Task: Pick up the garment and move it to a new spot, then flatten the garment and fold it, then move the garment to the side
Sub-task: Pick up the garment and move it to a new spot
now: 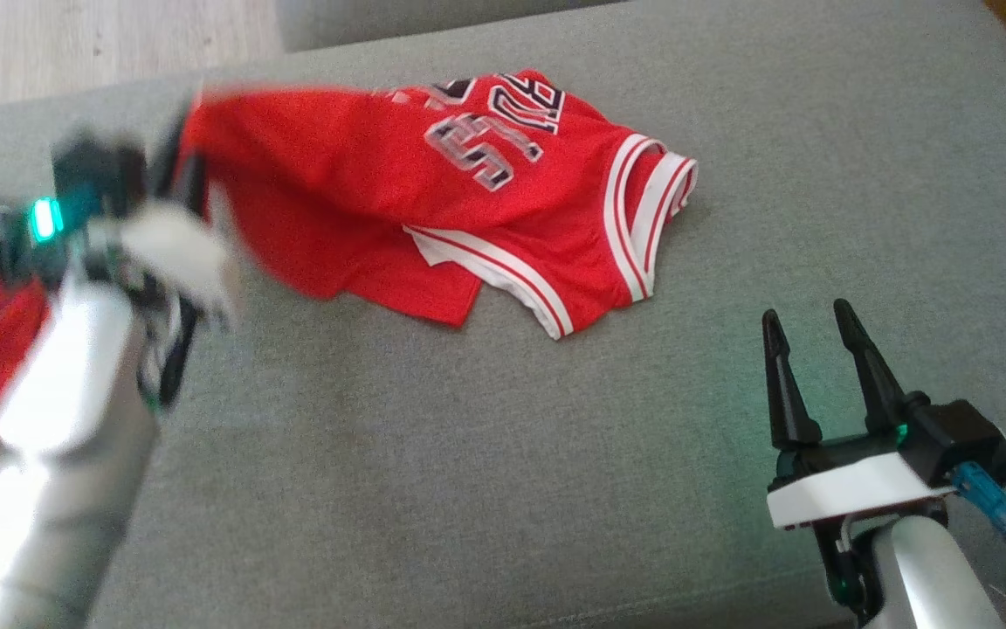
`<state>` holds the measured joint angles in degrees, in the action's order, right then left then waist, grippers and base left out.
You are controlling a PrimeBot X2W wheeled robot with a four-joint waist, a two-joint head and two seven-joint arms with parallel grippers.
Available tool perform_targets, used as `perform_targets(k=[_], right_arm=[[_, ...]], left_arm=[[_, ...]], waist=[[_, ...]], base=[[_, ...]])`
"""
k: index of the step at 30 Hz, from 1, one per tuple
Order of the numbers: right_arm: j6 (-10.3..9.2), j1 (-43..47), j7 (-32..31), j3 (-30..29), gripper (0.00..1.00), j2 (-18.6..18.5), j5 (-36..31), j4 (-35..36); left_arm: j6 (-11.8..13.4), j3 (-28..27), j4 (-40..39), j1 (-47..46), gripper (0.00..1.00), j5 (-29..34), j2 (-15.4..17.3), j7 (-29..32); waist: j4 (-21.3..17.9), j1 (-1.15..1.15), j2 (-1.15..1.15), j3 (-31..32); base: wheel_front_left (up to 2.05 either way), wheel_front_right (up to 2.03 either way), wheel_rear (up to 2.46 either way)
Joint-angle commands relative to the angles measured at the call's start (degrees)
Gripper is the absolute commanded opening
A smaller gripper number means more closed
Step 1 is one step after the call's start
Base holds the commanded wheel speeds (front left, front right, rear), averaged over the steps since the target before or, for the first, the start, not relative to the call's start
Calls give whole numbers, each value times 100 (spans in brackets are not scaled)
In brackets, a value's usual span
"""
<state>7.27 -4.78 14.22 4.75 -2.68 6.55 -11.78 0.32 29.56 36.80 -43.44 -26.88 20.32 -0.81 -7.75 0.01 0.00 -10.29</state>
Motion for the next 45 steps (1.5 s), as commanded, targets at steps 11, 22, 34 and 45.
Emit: perform_targets(k=[11,22,34,45], right_arm=[[22,-344,77,97,100,-20,-65,123],[22,-248,77,60,100,-20,-69,22],[22,342,77,-55,100,-20,-144,-170],[22,639,77,-48,100,-20,-116,-262]], left_arm=[[311,-382,988,534,100,-214,-284,-1211],[296,-981,158,1239,100,-131,-555,-1417],[368,-1506,-1553,3376,100,279,-926,-1418],[404,-1787,-2501,4593,100,388,-1313,-1419]], waist=[[91,-1,0,-220],[270,-1,0,262],[511,-1,0,1104],[691,-1,0,1304]], base=[[0,0,0],[0,0,0],[0,0,0],[0,0,0]])
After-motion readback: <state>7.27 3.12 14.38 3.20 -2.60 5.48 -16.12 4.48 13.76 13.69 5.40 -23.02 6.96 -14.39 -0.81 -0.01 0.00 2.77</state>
